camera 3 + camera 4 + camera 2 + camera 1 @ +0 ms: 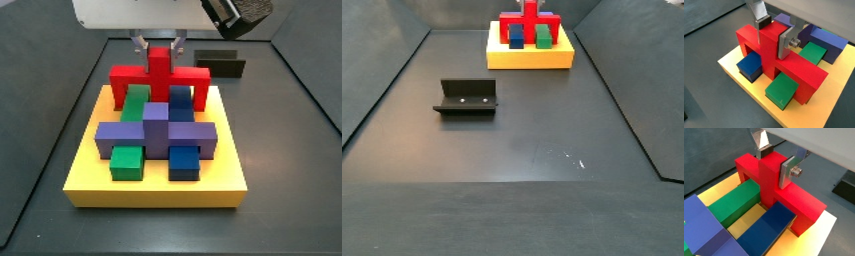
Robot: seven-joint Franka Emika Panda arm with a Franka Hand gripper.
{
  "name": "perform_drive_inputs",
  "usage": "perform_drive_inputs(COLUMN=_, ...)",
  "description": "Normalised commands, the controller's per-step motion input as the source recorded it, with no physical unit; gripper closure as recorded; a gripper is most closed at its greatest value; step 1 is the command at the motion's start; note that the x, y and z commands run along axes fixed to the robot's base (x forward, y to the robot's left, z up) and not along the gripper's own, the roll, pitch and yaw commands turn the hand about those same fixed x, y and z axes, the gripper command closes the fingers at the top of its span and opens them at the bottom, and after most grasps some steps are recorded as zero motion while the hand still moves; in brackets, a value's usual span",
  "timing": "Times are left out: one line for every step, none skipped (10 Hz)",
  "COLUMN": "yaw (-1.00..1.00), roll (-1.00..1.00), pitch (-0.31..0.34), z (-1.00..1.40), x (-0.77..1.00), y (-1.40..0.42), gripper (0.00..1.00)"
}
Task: Pick up the red object. Move up. Place the red object on the fixture. Regrasp the red object. Move to above the board. Insert the red object.
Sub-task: Insert the red object.
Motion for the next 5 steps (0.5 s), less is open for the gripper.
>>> perform_drive_inputs(yaw=0.03, roll=-0.03, pitch=-0.036, z=-0.28, x=-0.01, y=-0.02, gripper=1.0)
perform_drive_inputs(yaw=0.08, roll=-0.07, pitch=-0.049, z=-0.21, x=0.0, y=-0.15, gripper=1.0)
perform_drive_inputs(yaw=0.0, roll=-0.05, pitch=-0.017, z=-0.26, x=0.0, y=0.09, gripper=1.0)
perform_drive_inputs(yaw=0.0, roll=-0.01, pitch=0.0, z=-0.25, x=-0.01, y=0.33, gripper=1.0)
perform_drive_inputs(yaw=0.0, roll=-0.06, pitch=-0.009, z=-0.1, x=-0.26, y=0.43, gripper=1.0)
